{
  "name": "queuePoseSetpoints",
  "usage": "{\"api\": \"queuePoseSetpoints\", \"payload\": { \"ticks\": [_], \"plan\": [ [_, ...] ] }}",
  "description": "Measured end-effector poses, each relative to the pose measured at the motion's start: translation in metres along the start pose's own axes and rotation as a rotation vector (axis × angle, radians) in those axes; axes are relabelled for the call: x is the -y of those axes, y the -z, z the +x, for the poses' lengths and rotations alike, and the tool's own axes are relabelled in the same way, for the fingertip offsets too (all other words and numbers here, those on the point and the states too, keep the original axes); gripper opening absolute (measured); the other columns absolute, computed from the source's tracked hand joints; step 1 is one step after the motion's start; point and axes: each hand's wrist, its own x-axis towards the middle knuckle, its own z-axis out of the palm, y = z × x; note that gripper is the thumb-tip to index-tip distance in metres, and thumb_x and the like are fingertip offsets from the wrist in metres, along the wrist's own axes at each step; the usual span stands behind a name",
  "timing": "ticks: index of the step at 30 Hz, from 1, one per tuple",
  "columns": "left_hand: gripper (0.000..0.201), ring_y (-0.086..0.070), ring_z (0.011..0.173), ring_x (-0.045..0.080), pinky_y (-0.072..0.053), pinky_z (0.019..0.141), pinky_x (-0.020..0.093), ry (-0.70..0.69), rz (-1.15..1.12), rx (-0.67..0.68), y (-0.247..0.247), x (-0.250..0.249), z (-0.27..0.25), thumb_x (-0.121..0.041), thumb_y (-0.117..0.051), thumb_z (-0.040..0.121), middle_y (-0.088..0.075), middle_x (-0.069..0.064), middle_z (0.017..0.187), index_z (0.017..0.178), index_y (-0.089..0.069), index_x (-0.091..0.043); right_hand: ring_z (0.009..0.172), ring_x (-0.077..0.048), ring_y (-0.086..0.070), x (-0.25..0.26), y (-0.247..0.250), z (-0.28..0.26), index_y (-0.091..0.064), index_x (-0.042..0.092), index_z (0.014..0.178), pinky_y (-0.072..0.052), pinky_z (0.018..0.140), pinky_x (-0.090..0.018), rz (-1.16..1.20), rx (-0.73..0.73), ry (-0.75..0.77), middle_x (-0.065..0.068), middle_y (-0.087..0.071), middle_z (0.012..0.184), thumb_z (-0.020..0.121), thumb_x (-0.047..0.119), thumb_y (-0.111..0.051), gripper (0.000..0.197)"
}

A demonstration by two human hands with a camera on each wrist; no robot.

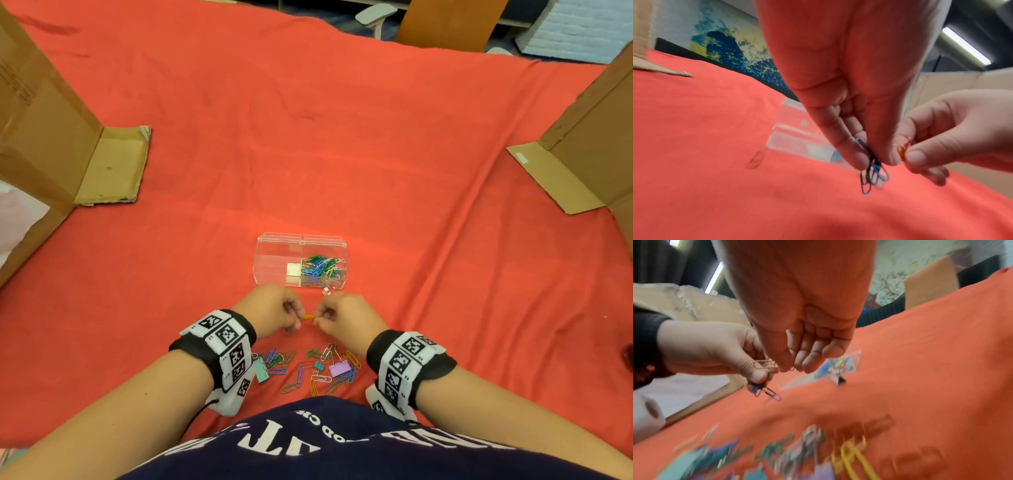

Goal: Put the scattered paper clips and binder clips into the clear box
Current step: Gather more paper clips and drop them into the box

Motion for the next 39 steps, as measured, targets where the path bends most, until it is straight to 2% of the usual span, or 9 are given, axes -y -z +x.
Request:
{"api": "queuePoseSetpoints", "payload": {
  "ticks": [7,13,18,22,26,30,33,36,39],
  "plan": [
    [0.014,-0.055,0.053,-0.005,-0.041,0.055,0.003,-0.06,-0.201,-0.299,0.027,-0.029,0.023,-0.002,-0.068,0.074,-0.06,-0.007,0.064,0.084,-0.07,-0.012,0.066,-0.014,-0.05,0.001,0.035,0.02,-0.064,0.016,0.078,-0.034,0.054,-0.019,0.111,-0.275,-0.106,0.003,-0.056,0.069,0.075,0.015,-0.063,0.003],
    [0.015,-0.055,0.062,0.007,-0.051,0.073,0.028,-0.057,-0.256,-0.388,0.03,-0.041,0.036,-0.002,-0.068,0.075,-0.059,-0.01,0.065,0.084,-0.07,-0.014,0.071,-0.017,-0.053,-0.005,0.045,0.036,-0.067,0.012,0.085,-0.039,0.065,-0.025,0.111,-0.32,-0.216,0.0,-0.057,0.074,0.078,0.014,-0.063,0.009],
    [0.016,-0.058,0.073,0.004,-0.042,0.065,0.008,-0.048,-0.247,-0.376,0.022,-0.04,0.034,-0.009,-0.065,0.079,-0.064,-0.008,0.08,0.094,-0.069,-0.015,0.071,-0.016,-0.053,-0.008,0.039,0.034,-0.068,0.014,0.097,-0.035,0.065,-0.023,0.102,-0.279,-0.213,-0.004,-0.062,0.077,0.082,0.018,-0.063,0.016],
    [0.017,-0.058,0.079,0.006,-0.038,0.064,0.006,-0.069,-0.188,-0.394,0.019,-0.028,0.025,-0.008,-0.065,0.078,-0.064,-0.006,0.087,0.092,-0.07,-0.017,0.072,-0.017,-0.052,-0.01,0.039,0.023,-0.067,0.018,0.096,-0.034,0.064,-0.025,0.097,-0.272,-0.131,-0.005,-0.063,0.08,0.082,0.019,-0.063,0.015],
    [0.016,-0.053,0.057,-0.007,-0.038,0.057,0.003,-0.063,-0.117,-0.238,0.013,-0.008,0.009,-0.006,-0.068,0.075,-0.057,-0.012,0.072,0.082,-0.07,-0.02,0.071,-0.012,-0.048,-0.015,0.039,0.002,-0.067,0.018,0.09,-0.03,0.063,-0.023,0.011,-0.141,-0.027,0.001,-0.058,0.077,0.082,0.021,-0.063,0.009],
    [0.018,-0.053,0.066,0.0,-0.038,0.061,0.004,-0.019,0.041,-0.003,-0.002,0.003,-0.009,-0.014,-0.073,0.073,-0.061,-0.006,0.082,0.09,-0.07,-0.02,0.075,-0.013,-0.052,-0.029,0.032,-0.013,-0.067,0.018,0.098,-0.037,0.064,-0.022,-0.068,0.194,-0.041,0.004,-0.057,0.082,0.075,0.023,-0.072,0.024],
    [0.026,-0.053,0.075,0.008,-0.044,0.071,0.019,-0.025,0.15,0.123,-0.019,-0.001,-0.019,-0.025,-0.077,0.069,-0.053,-0.008,0.086,0.092,-0.068,-0.02,0.092,-0.021,-0.055,-0.04,0.02,-0.022,-0.059,0.019,0.109,-0.046,0.082,-0.029,-0.201,0.405,-0.057,-0.004,-0.054,0.102,0.064,0.025,-0.08,0.05],
    [0.03,-0.049,0.077,0.012,-0.041,0.07,0.027,-0.043,0.293,0.15,-0.036,-0.009,-0.022,-0.038,-0.075,0.068,-0.045,-0.008,0.082,0.088,-0.062,-0.019,0.098,-0.024,-0.053,-0.044,0.012,-0.03,-0.053,0.019,0.11,-0.046,0.086,-0.034,-0.277,0.408,-0.054,-0.005,-0.048,0.111,0.061,0.022,-0.081,0.057],
    [0.037,-0.044,0.077,0.014,-0.033,0.067,0.027,-0.095,0.386,0.147,-0.052,-0.017,-0.022,-0.044,-0.074,0.066,-0.045,-0.005,0.086,0.085,-0.056,-0.017,0.095,-0.026,-0.055,-0.042,0.006,-0.033,-0.056,0.015,0.101,-0.043,0.08,-0.033,-0.295,0.355,-0.039,-0.004,-0.045,0.101,0.068,0.02,-0.075,0.039]
  ]
}}
